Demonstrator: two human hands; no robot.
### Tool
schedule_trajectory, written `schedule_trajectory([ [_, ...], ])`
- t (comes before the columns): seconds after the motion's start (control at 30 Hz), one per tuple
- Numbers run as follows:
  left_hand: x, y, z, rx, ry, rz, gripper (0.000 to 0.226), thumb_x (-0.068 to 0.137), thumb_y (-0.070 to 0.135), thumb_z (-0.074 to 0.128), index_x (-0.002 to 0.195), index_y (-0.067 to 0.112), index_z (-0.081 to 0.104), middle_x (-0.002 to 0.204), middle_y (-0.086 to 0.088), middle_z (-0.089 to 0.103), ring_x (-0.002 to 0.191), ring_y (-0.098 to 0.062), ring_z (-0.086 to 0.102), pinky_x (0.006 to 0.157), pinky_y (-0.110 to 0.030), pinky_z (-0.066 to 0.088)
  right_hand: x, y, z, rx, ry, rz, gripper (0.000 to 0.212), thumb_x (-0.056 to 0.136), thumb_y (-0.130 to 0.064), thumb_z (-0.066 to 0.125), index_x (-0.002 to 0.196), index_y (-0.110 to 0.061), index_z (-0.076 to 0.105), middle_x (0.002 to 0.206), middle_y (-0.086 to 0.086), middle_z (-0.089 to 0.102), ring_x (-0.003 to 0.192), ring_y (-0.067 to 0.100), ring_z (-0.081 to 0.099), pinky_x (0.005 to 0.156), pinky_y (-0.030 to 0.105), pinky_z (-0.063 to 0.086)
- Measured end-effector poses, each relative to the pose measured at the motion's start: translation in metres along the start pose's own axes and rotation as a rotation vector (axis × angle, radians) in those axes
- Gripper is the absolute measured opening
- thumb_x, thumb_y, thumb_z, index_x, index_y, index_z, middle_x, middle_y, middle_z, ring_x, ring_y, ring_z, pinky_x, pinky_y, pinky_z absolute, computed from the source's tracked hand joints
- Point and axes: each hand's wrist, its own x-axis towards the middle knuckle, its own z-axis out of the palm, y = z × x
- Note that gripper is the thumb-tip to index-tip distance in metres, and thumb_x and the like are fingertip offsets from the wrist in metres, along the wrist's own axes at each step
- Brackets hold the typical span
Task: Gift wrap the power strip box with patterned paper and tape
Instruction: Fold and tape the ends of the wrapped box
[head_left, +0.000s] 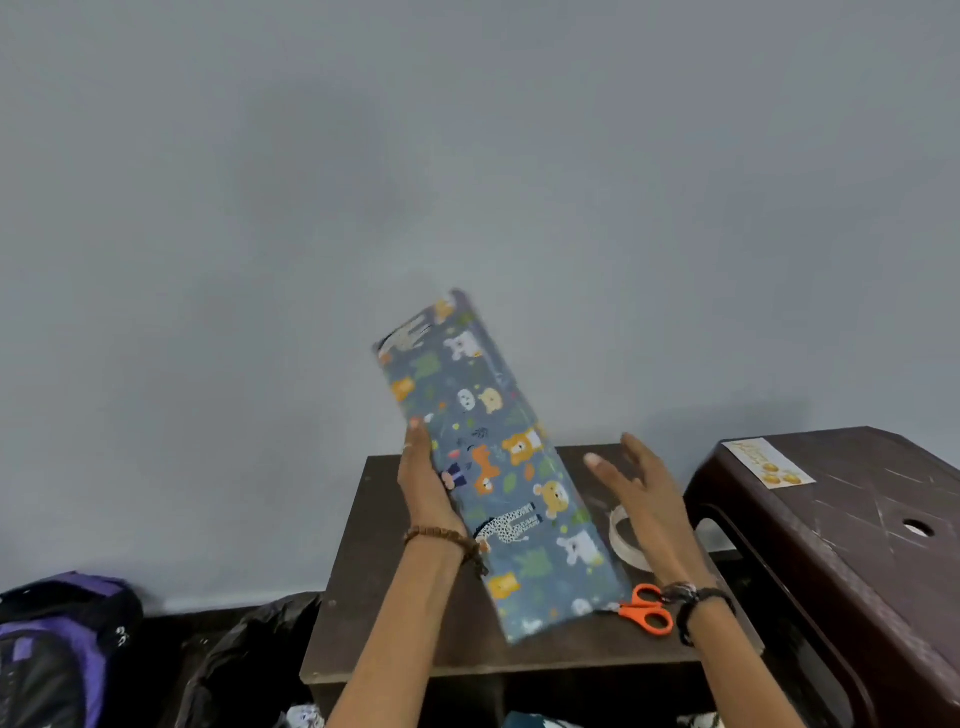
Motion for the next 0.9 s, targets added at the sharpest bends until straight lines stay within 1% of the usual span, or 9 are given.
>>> schedule_trajectory([
  [0.13,-0.001,0.024,0.044,0.498,-0.32,0.076,0.025,0.092,0.031,0.053,0.108,0.017,0.065,0.092,0.006,0.069,0.071,-0.011,0.067,0.054,-0.02,0.052,0.009,-0.031,0.003,0.203,-0.294,0.108,0.076,0.059,-0.053,0.066,0.124,-0.015,0.054,0.119,0.001,0.064,0.106,0.017,0.063,0.082,0.029,0.052],
  [0.2,-0.007,0.026,0.06,0.641,-0.493,0.148,0.031,0.092,0.027,0.054,0.121,0.017,0.059,0.104,0.009,0.063,0.074,-0.001,0.064,0.057,-0.011,0.049,0.009,-0.032,0.008,0.258,-0.26,0.112,0.072,0.058,-0.051,0.068,0.12,-0.017,0.055,0.113,0.003,0.068,0.098,0.019,0.067,0.07,0.026,0.053],
  [0.27,-0.013,0.019,0.068,0.784,-0.604,0.222,0.044,0.093,0.026,0.053,0.136,0.018,0.046,0.117,0.008,0.052,0.067,0.012,0.06,0.059,-0.002,0.046,0.009,-0.021,0.011,0.33,-0.162,0.142,0.06,0.069,-0.041,0.068,0.122,-0.016,0.054,0.112,0.003,0.068,0.096,0.023,0.067,0.075,0.032,0.054],
  [0.37,-0.033,0.008,0.07,0.875,-0.437,0.453,0.038,0.093,0.018,0.055,0.13,0.015,0.051,0.121,0.001,0.043,0.085,0.006,0.053,0.064,0.002,0.04,0.007,0.0,0.013,0.424,0.002,0.201,0.044,0.082,-0.027,0.066,0.119,-0.009,0.054,0.112,0.007,0.067,0.098,0.027,0.065,0.084,0.041,0.053],
  [0.47,-0.063,-0.01,0.058,0.571,-0.232,0.636,0.017,0.089,0.007,0.057,0.102,0.014,0.065,0.105,0.001,0.051,0.076,0.014,0.055,0.061,0.001,0.04,0.003,0.012,0.019,0.547,0.112,0.235,0.043,0.079,-0.02,0.071,0.115,-0.011,0.049,0.111,0.004,0.065,0.098,0.021,0.064,0.073,0.032,0.052],
  [0.57,-0.082,-0.035,0.034,0.317,-0.062,0.399,0.014,0.089,0.008,0.056,0.079,0.017,0.059,0.07,0.001,0.053,0.057,-0.003,0.051,0.053,-0.02,0.044,-0.002,0.017,0.032,0.716,0.126,0.23,0.041,0.077,-0.017,0.07,0.109,-0.017,0.043,0.106,0.001,0.064,0.086,0.012,0.067,0.069,0.028,0.056],
  [0.67,-0.086,-0.055,0.006,0.147,0.057,-0.088,0.022,0.093,0.02,0.051,0.074,0.009,0.053,0.042,0.003,0.043,0.032,-0.009,0.04,0.033,-0.019,0.034,-0.004,0.019,0.041,0.893,0.104,0.258,0.043,0.082,-0.017,0.064,0.122,-0.016,0.046,0.115,0.007,0.061,0.094,0.018,0.065,0.082,0.037,0.054],
  [0.77,-0.081,-0.065,-0.017,0.281,0.063,-0.288,0.021,0.09,0.031,0.056,0.083,0.011,0.054,0.061,-0.001,0.053,0.05,-0.013,0.053,0.037,-0.021,0.041,-0.006,0.019,0.043,1.074,0.111,0.345,0.036,0.087,-0.017,0.059,0.122,-0.011,0.053,0.121,0.011,0.059,0.098,0.022,0.062,0.078,0.036,0.055],
  [0.9,-0.07,-0.062,-0.013,0.301,-0.117,-0.273,0.048,0.082,0.026,0.066,0.123,0.021,0.042,0.102,0.007,0.057,0.096,-0.006,0.054,0.082,-0.031,0.045,-0.013,0.022,0.048,1.089,0.097,0.37,0.033,0.086,-0.021,0.06,0.117,-0.008,0.056,0.114,0.014,0.061,0.097,0.023,0.063,0.078,0.032,0.057],
])
